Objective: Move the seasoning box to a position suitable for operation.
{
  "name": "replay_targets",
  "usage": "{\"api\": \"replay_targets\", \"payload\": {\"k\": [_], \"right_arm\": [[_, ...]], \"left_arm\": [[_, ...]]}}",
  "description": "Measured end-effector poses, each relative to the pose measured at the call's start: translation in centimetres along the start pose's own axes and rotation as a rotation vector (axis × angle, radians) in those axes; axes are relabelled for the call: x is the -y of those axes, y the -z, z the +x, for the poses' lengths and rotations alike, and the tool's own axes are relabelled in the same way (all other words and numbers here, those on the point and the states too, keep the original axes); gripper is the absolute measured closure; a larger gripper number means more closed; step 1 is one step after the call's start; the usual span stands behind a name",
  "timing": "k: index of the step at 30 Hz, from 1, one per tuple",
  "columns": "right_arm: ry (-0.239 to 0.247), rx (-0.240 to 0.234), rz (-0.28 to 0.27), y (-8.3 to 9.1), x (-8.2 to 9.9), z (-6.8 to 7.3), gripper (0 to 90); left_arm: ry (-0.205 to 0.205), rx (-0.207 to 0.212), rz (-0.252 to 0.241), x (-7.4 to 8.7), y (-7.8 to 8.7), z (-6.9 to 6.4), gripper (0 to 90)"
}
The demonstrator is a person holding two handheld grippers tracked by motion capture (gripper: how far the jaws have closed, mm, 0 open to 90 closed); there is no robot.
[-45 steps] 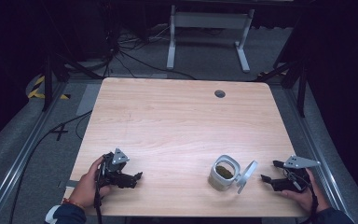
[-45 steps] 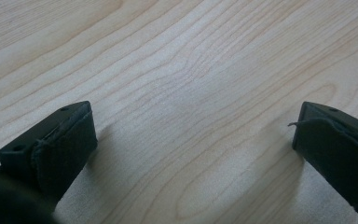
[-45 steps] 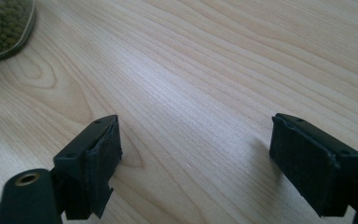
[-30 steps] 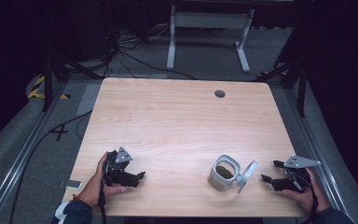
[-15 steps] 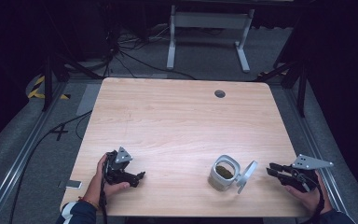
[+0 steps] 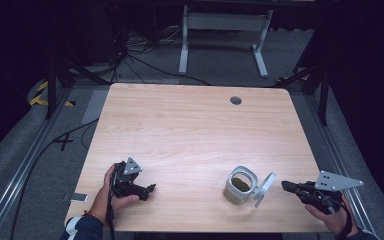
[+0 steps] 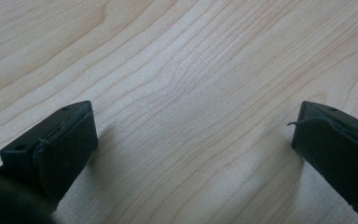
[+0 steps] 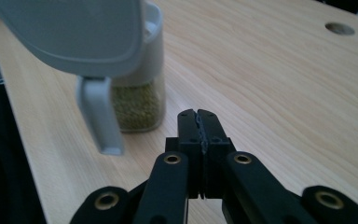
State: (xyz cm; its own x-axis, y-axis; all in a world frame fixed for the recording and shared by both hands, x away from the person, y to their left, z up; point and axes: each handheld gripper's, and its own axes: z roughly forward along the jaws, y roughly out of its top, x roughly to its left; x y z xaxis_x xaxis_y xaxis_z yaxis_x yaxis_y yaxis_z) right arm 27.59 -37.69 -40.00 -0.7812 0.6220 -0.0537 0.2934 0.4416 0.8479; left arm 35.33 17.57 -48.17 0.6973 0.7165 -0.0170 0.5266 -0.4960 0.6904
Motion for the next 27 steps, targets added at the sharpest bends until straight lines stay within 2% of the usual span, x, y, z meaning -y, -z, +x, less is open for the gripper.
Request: {"api": "replay_targets", "payload": {"k": [6,12,19,27], "right_arm": [[0.048,-0.04,-0.042,0.6,-1.7,1.7,89.3],[0.103,-0.054,-0.059,0.4,-3.2,3.0,89.4],[0.144,-0.065,-0.06,-0.3,-4.3,3.6,89.4],[0.157,-0.067,-0.067,-0.2,-5.0,4.0,89.4]], "left_arm": [[0.0,0.0,0.0,0.0,0.0,0.0,0.4],[0.0,0.0,0.0,0.0,0.0,0.0,0.4],[0.0,0.0,0.0,0.0,0.0,0.0,0.4],[0.0,0.0,0.0,0.0,0.0,0.0,0.4]]}}
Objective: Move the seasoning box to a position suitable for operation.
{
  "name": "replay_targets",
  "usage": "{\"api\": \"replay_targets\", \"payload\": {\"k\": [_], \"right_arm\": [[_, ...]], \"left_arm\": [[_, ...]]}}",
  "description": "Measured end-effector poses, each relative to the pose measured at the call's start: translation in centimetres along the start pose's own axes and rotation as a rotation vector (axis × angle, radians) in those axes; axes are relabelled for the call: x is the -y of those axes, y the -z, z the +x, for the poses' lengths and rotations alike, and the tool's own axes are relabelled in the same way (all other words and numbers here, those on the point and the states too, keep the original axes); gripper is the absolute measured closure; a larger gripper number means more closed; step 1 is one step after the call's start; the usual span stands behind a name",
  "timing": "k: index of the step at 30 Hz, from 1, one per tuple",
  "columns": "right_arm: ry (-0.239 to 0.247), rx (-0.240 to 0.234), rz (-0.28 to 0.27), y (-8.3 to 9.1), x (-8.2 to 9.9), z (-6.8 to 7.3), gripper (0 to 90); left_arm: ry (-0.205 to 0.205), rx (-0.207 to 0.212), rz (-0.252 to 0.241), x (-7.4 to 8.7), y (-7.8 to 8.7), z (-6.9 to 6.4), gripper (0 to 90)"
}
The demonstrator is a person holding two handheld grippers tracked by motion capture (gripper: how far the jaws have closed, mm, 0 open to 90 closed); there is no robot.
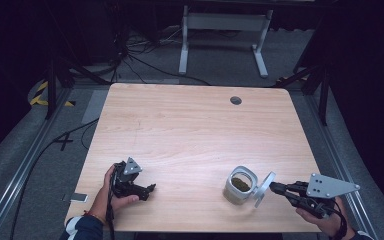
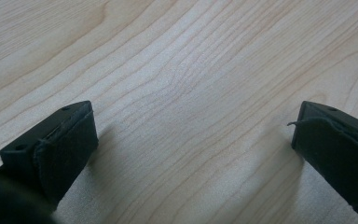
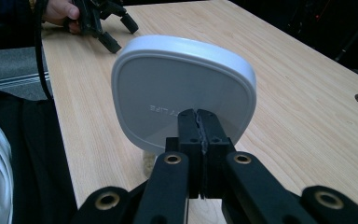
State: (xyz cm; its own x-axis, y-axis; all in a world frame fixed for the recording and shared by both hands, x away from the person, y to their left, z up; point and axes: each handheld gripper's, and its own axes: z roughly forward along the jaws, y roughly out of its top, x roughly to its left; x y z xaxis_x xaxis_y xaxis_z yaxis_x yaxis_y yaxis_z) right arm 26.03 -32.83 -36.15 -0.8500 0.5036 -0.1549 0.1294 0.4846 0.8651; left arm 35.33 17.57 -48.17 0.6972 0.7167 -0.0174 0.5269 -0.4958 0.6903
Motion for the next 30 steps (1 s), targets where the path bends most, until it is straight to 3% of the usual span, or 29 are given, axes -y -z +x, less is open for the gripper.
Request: {"api": "replay_targets", "payload": {"k": [30], "right_arm": [[0.019,-0.004,0.039,-1.6,-0.2,0.0,89.4]], "left_arm": [[0.0,0.0,0.0,0.0,0.0,0.0,0.4]]}}
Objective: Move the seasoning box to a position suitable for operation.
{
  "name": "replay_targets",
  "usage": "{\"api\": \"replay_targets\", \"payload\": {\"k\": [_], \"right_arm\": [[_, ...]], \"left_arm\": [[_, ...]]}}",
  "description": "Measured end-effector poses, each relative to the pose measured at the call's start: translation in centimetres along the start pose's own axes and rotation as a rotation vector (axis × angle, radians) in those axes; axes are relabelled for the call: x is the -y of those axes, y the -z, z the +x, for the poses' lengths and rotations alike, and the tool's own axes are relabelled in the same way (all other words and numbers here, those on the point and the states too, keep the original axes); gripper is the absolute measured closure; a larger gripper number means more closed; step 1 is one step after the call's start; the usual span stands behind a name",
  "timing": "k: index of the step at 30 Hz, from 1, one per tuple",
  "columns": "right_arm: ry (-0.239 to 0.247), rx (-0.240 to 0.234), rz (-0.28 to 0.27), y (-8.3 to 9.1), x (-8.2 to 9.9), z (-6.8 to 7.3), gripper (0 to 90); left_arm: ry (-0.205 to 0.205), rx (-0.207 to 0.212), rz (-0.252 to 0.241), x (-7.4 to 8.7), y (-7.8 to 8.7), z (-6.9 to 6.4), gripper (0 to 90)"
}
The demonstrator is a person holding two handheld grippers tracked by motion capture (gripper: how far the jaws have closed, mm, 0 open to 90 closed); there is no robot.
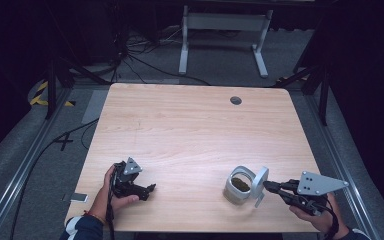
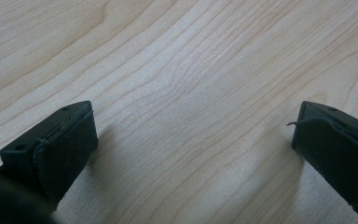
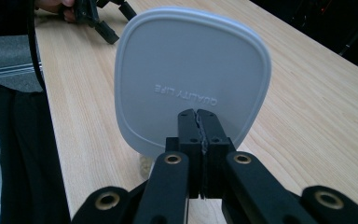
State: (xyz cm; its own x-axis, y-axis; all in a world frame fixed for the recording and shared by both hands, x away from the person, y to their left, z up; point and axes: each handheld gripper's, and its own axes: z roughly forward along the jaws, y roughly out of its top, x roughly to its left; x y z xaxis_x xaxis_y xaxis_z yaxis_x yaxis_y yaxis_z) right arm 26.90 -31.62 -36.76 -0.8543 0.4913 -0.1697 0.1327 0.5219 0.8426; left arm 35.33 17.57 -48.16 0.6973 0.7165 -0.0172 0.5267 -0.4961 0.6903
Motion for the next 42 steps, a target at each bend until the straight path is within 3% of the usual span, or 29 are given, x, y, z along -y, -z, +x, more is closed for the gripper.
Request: {"api": "replay_targets", "payload": {"k": [24,34,42], "right_arm": [[0.004,-0.003,0.02,-0.8,0.0,0.0,89.4],[-0.001,0.046,0.015,-0.2,0.2,-0.9,89.4],[0.002,0.099,0.042,0.1,0.8,-1.6,89.3]], "left_arm": [[0.001,0.001,0.0,0.0,0.0,0.0,0.4],[-0.005,0.004,0.002,0.0,0.0,0.1,0.3],[-0.01,0.008,0.004,-0.1,0.0,0.1,0.3]]}}
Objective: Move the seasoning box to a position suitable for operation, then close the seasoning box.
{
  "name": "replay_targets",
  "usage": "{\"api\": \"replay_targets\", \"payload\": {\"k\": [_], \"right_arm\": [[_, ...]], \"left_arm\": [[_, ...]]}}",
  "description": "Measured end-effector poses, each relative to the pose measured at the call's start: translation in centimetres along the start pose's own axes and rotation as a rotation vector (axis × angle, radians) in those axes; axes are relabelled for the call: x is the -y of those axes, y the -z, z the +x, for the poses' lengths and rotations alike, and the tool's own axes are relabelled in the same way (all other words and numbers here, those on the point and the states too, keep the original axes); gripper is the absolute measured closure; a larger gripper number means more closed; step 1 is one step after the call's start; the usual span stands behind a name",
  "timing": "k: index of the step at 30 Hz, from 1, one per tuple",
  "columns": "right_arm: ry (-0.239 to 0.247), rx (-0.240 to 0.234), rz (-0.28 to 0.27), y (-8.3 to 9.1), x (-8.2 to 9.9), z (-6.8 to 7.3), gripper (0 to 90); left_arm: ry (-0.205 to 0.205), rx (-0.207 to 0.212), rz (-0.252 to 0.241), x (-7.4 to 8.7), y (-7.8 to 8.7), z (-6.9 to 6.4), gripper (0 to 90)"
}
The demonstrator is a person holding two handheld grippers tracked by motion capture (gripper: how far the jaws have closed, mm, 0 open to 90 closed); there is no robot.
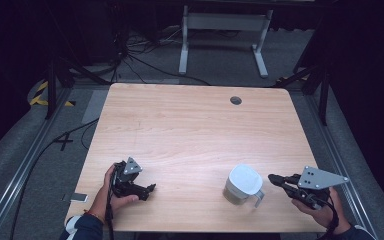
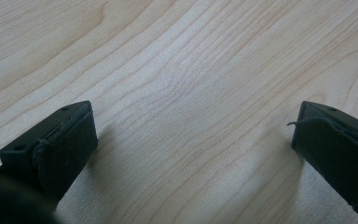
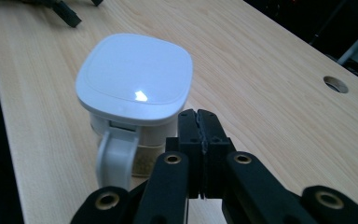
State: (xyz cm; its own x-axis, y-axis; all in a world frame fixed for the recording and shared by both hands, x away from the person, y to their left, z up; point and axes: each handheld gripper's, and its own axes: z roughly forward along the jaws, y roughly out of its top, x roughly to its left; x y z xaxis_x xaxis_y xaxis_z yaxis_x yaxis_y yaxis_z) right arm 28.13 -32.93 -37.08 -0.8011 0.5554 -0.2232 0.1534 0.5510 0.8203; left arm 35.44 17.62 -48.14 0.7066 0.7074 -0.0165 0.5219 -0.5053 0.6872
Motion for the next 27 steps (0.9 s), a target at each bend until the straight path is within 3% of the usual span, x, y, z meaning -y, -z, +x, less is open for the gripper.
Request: {"api": "replay_targets", "payload": {"k": [11,17,20,23,27], "right_arm": [[-0.034,0.056,0.027,0.7,1.3,-1.1,89.3],[-0.053,0.096,0.07,0.6,2.7,-2.1,88.9],[-0.073,0.131,0.106,0.3,4.5,-3.0,79.8],[-0.141,0.119,0.103,0.2,6.8,-3.8,68.2],[-0.268,0.117,0.087,0.4,9.3,-5.0,58.3]], "left_arm": [[0.0,0.0,0.0,0.0,0.0,0.0,0.3],[0.002,0.002,0.0,0.0,0.0,0.0,0.3],[0.002,0.002,0.0,0.0,0.0,0.0,0.3],[0.002,0.002,0.0,0.0,0.0,0.0,0.3],[0.002,0.002,0.0,0.0,0.0,0.0,0.3]]}}
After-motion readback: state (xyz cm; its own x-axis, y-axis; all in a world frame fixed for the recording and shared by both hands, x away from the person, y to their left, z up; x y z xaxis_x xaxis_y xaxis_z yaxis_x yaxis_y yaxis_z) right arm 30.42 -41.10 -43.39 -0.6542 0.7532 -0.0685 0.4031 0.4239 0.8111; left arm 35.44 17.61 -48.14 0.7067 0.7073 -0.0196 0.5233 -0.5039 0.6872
